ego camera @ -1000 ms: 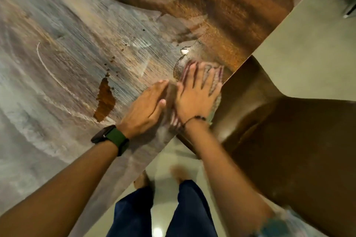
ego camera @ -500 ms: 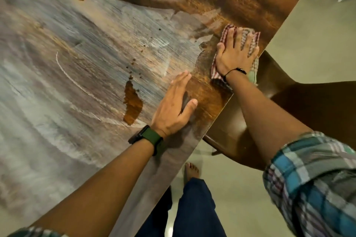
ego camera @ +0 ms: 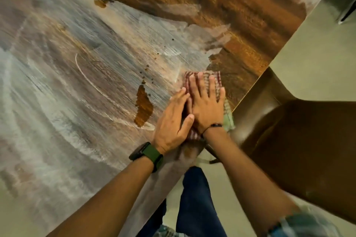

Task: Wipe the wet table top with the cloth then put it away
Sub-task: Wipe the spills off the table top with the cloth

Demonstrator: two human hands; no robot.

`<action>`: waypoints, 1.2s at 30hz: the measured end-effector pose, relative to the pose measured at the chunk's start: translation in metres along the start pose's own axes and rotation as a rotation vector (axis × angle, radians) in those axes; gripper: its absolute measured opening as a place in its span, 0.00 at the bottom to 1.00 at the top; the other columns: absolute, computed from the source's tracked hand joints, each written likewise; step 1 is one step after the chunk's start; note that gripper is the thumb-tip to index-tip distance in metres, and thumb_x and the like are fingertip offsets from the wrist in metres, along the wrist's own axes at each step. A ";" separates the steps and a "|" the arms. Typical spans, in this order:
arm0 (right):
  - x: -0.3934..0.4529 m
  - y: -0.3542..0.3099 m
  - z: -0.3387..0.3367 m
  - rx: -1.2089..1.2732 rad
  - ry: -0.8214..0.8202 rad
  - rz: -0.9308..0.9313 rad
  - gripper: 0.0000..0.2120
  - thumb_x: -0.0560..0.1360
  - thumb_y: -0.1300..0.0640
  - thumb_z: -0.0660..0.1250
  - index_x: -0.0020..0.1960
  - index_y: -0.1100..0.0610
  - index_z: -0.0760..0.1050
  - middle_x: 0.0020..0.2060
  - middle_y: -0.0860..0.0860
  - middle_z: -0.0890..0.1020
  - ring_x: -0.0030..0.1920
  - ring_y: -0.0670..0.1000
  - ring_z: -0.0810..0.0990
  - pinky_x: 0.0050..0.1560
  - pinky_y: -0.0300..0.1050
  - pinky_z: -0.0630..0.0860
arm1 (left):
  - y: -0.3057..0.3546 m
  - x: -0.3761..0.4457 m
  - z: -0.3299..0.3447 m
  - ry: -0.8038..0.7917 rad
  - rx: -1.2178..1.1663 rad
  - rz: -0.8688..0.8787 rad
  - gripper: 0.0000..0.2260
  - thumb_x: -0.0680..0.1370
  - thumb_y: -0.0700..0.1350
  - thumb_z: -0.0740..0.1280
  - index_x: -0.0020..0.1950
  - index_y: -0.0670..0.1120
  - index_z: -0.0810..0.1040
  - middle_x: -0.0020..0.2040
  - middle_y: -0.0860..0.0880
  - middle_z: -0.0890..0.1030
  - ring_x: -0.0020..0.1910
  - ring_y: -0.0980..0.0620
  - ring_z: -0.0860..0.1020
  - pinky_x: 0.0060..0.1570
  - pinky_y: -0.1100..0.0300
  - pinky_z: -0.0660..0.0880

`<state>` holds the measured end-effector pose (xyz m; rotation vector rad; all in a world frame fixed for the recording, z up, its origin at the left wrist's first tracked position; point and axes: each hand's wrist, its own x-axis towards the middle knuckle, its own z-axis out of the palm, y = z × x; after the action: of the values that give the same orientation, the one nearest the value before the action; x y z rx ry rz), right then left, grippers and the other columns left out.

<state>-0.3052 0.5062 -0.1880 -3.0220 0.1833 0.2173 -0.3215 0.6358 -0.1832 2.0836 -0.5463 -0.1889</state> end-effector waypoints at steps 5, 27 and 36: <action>0.141 0.052 -0.034 0.108 0.044 0.163 0.27 0.81 0.44 0.44 0.78 0.47 0.44 0.77 0.48 0.45 0.76 0.55 0.41 0.72 0.63 0.37 | -0.002 0.000 0.001 0.001 0.052 0.031 0.27 0.78 0.55 0.53 0.74 0.42 0.58 0.75 0.46 0.57 0.75 0.53 0.53 0.71 0.48 0.57; 0.155 0.024 -0.031 0.007 -0.014 -0.227 0.26 0.80 0.42 0.41 0.77 0.44 0.43 0.77 0.46 0.45 0.76 0.55 0.41 0.72 0.64 0.36 | 0.001 0.021 0.000 0.244 0.118 -0.150 0.32 0.79 0.60 0.48 0.75 0.40 0.52 0.76 0.43 0.54 0.75 0.48 0.52 0.74 0.54 0.46; 0.275 0.020 -0.062 -0.009 -0.071 -0.219 0.28 0.80 0.43 0.40 0.78 0.49 0.42 0.77 0.48 0.43 0.76 0.56 0.40 0.72 0.62 0.36 | 0.002 0.024 -0.003 0.300 0.059 -0.226 0.31 0.79 0.60 0.50 0.75 0.43 0.49 0.77 0.46 0.51 0.76 0.48 0.50 0.72 0.47 0.51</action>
<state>-0.0295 0.4488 -0.1696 -3.0054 -0.1547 0.3045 -0.2994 0.6260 -0.1776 2.1777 -0.1368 0.0118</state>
